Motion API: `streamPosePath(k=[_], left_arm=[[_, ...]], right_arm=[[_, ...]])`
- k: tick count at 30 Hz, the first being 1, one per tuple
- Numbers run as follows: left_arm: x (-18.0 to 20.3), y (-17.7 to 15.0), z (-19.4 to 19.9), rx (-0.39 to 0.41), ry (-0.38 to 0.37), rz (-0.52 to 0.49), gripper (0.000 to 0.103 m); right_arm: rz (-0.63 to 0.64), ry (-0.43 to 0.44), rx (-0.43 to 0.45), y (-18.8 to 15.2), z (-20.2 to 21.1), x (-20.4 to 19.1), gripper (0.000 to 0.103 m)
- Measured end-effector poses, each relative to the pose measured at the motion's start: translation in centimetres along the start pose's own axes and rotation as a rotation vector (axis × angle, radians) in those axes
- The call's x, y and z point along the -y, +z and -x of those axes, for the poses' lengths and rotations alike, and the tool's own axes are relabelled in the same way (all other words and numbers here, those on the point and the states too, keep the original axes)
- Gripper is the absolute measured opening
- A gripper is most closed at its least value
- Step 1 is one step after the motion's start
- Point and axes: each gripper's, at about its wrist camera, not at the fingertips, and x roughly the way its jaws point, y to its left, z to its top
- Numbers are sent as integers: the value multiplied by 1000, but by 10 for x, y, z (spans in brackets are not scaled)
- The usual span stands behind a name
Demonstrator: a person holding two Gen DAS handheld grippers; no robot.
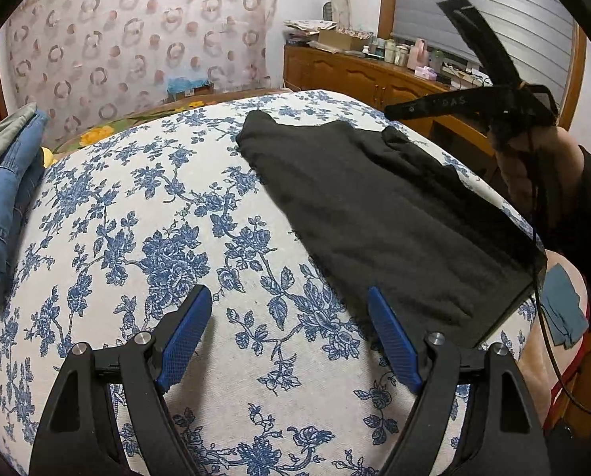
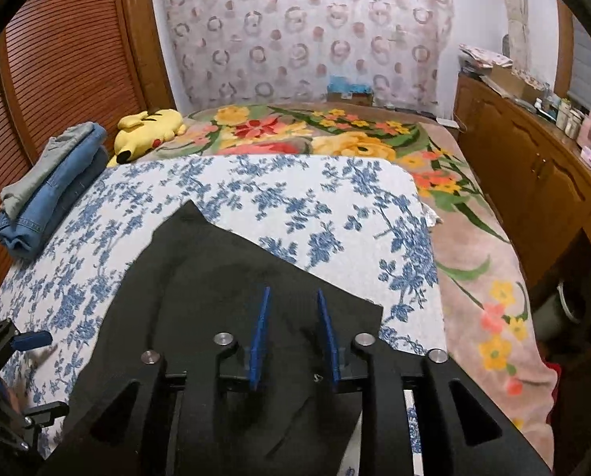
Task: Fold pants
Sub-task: 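Lift and fold the held end over with the right gripper, then open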
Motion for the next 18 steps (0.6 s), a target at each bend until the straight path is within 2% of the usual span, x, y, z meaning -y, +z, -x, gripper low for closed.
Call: streamPosePath(k=[8, 13, 16, 18], left_arm=[[-1, 0, -6, -21, 0, 2, 82], [-1, 0, -6, -23, -3, 7, 82], [-2, -1, -7, -26, -4, 5, 82], [-2, -1, -7, -27, -4, 5, 82]], right_arm=[[16, -52, -121, -2, -31, 3, 33], [49, -71, -133, 3, -35, 0, 33], [73, -95, -117, 3, -34, 0, 12], [59, -94, -67, 3, -26, 4, 8]])
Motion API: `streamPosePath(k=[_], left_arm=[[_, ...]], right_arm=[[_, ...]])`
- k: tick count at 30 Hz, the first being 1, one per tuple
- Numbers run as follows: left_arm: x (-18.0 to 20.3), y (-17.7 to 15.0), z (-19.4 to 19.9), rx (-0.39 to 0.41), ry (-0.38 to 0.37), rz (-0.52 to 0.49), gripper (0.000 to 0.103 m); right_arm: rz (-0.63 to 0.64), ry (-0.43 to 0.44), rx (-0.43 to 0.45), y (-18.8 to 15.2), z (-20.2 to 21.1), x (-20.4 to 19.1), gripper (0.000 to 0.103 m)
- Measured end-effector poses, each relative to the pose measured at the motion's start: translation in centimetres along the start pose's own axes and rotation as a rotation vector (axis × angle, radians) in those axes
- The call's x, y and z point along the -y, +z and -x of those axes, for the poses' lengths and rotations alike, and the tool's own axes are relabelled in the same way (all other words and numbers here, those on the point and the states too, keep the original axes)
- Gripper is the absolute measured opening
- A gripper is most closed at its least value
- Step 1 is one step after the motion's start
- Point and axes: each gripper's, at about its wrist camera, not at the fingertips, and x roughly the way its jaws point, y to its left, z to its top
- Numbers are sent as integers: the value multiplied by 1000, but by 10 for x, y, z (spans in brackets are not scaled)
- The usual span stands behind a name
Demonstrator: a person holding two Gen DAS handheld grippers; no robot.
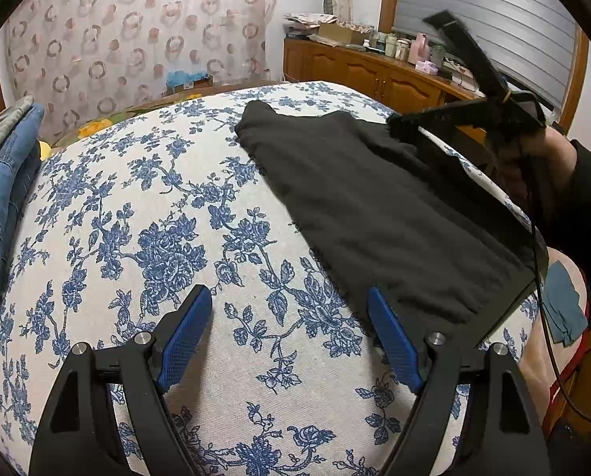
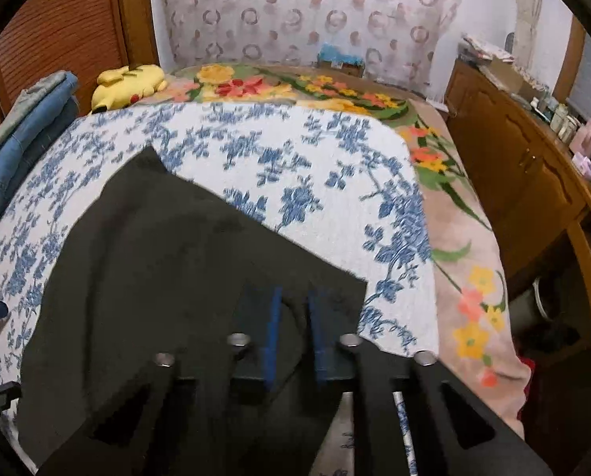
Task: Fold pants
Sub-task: 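Lift and fold the held end over with the right gripper, then open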
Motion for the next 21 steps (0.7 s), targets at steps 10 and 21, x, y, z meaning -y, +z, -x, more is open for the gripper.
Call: streamPosePath(k=[10, 21], left_arm=[[0, 0, 1, 10, 6, -3, 82], [0, -1, 1, 10, 7, -3, 82]], right_arm=[[-66, -87, 33, -5, 0, 20, 3], [-115, -56, 84, -18, 30, 27, 30]])
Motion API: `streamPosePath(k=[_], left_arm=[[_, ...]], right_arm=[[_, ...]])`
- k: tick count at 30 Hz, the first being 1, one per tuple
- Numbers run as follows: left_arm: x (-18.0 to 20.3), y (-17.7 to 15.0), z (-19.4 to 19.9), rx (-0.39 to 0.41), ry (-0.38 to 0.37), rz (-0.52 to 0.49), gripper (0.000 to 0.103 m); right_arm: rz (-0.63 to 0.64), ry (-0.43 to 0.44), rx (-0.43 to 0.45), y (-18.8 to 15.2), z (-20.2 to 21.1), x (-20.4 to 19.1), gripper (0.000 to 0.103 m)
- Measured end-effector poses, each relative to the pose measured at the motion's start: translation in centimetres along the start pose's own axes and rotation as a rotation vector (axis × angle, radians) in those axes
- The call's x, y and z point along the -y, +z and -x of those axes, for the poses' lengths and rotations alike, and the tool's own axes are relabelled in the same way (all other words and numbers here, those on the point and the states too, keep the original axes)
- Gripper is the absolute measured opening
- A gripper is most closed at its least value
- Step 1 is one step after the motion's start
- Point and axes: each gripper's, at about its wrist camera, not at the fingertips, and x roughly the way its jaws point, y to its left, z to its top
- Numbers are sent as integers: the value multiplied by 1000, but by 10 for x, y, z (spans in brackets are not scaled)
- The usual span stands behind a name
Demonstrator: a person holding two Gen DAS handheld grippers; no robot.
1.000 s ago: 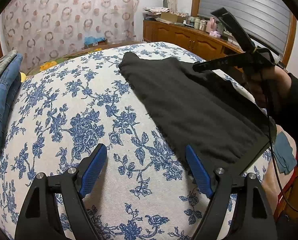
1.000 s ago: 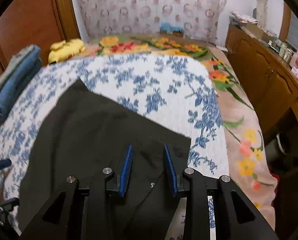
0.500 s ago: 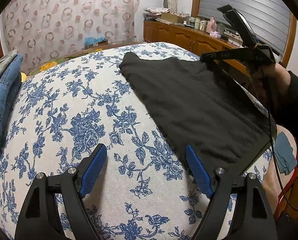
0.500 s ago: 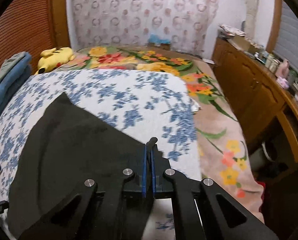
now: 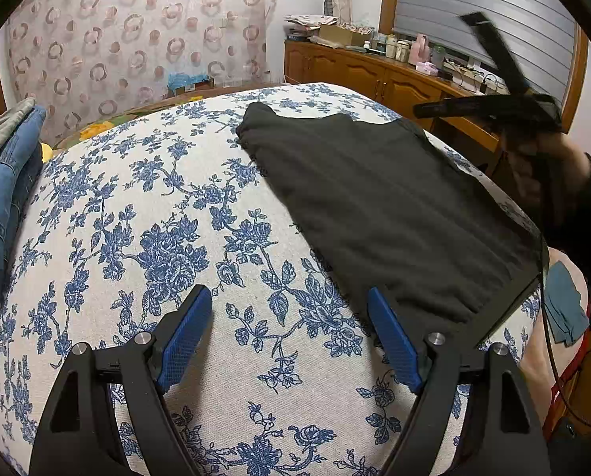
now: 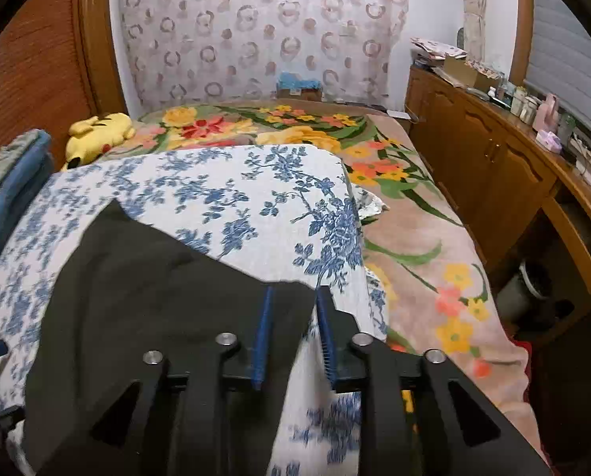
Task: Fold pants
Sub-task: 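Lift and fold the held end over with the right gripper, then open, then lower the left gripper onto the folded garment's end and close it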
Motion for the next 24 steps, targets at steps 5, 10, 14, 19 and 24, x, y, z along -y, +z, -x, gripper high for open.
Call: streamPosePath(k=[5, 10, 14, 19, 24], left_arm=[[0, 0, 0, 0, 0, -1, 82], [2, -1, 4, 14, 13, -11, 82], [7, -3, 11, 23, 25, -24, 82], [16, -6, 28, 29, -3, -40, 82], [26, -16, 41, 19, -41, -58, 82]], right_arm=[[14, 76, 36, -38, 46, -7, 32], [27, 125, 42, -82, 83, -11, 32], [1, 139, 36, -112, 101, -8, 32], [7, 113, 19, -131, 111, -10, 32], [-18, 121, 11, -136, 122, -10, 32]])
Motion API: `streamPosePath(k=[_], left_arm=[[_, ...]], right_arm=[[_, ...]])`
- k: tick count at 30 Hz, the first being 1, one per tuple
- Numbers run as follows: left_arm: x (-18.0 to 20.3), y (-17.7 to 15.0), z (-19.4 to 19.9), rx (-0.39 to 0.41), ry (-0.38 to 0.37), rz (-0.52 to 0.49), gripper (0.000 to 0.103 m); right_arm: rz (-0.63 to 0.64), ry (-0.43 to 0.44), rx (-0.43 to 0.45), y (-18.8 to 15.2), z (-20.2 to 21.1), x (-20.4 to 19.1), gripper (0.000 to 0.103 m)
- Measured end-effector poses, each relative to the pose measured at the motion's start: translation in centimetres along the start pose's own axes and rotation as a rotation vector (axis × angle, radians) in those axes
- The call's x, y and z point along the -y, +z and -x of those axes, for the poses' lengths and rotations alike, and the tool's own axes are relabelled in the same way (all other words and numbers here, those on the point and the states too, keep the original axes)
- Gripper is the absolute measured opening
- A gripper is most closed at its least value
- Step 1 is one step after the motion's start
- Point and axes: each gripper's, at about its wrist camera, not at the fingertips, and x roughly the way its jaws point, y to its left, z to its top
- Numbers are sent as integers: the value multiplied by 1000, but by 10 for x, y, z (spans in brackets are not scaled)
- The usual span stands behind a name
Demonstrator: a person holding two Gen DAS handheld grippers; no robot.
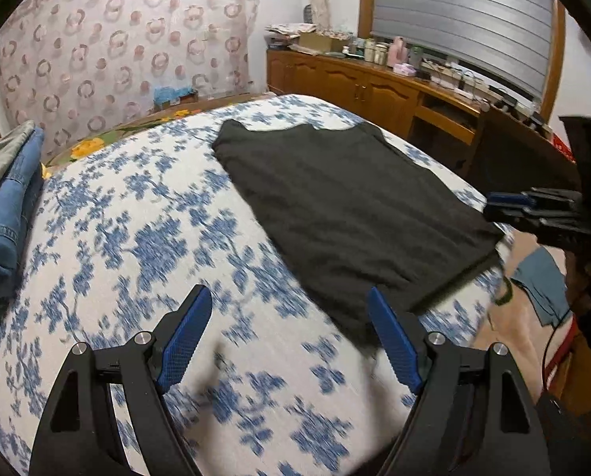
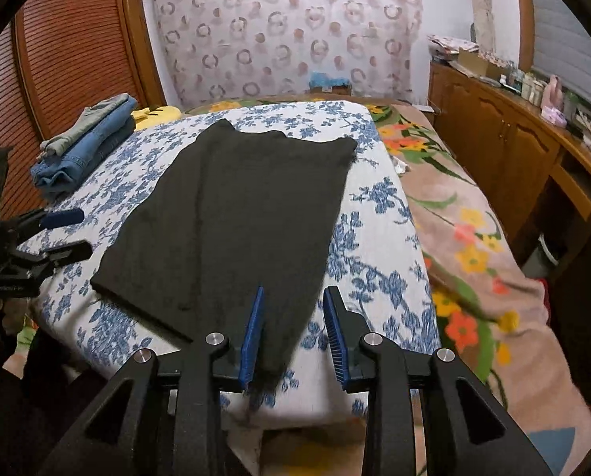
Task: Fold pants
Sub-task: 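Lower the left gripper onto the folded garment's end and close it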
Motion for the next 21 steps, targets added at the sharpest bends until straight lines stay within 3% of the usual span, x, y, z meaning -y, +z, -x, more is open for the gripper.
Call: streamPosePath(k=[10, 13, 21], left_arm=[[22, -12, 0, -25, -24, -59, 82], [26, -12, -7, -41, -36, -70, 73], [35, -10, -10, -31, -73, -101, 35]], right_arm=[[-21, 24, -9, -8, -3, -9, 32], [-29, 24, -12, -10, -4, -8, 32], [-29, 40, -17, -11, -6, -14, 32]])
